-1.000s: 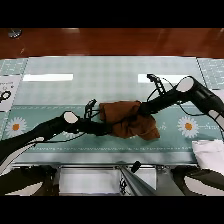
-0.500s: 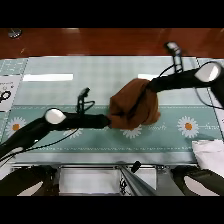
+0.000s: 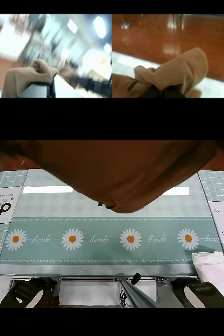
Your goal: Fold the shirts.
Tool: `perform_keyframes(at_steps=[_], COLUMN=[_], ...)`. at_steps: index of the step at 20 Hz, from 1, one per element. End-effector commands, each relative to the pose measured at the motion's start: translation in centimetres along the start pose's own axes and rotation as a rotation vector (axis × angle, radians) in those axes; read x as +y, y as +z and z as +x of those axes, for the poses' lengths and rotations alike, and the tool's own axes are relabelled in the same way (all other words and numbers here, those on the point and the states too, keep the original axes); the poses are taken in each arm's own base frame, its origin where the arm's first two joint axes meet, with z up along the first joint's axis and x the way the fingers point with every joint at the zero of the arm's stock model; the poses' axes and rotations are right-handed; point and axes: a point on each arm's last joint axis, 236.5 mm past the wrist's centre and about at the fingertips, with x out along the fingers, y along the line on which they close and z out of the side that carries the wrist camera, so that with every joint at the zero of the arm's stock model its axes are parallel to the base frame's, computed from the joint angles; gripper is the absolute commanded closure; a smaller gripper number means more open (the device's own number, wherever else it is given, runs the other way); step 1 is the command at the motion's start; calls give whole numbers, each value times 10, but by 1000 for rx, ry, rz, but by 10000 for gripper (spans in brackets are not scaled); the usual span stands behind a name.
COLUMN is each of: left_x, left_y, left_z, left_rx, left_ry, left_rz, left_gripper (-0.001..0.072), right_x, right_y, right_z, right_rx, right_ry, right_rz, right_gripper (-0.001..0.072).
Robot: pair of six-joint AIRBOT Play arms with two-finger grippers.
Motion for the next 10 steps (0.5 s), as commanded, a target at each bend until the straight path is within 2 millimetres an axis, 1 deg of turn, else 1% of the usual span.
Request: perform_keyframes(at_steps=[1, 2, 3, 4, 6, 7, 8, 9, 10], left_x=[-66, -75, -82, -86, -89, -89, -84, -76, -63], left_y=[74, 77, 77, 72, 51, 39, 26, 12, -5], left_z=[-33, -36, -37, -37, -35, -33, -31, -29, -27], left_rx=[-183, -185, -173, -149, -66, -16, 42, 103, 174], left_ry=[-99, -117, -134, -148, -173, -179, -168, -143, -101], left_rz=[117, 145, 152, 157, 166, 163, 144, 135, 135], left_gripper=[686, 686, 686, 686, 686, 686, 686, 686, 686], right_x=[14, 15, 14, 12, 11, 12, 13, 13, 13], right_y=[44, 50, 53, 54, 54, 49, 41, 26, 8], right_z=[-56, -67, -76, -83, -93, -95, -93, -90, -85], right_rx=[-147, -168, -186, -195, -199, -183, -147, -84, -2], right_ry=[-27, -40, -56, -76, -97, -93, -89, -85, -79], right_rz=[-8, -24, -33, -36, -29, -28, -23, -18, -12], right_gripper=[679, 679, 679, 679, 679, 679, 679, 679, 679])
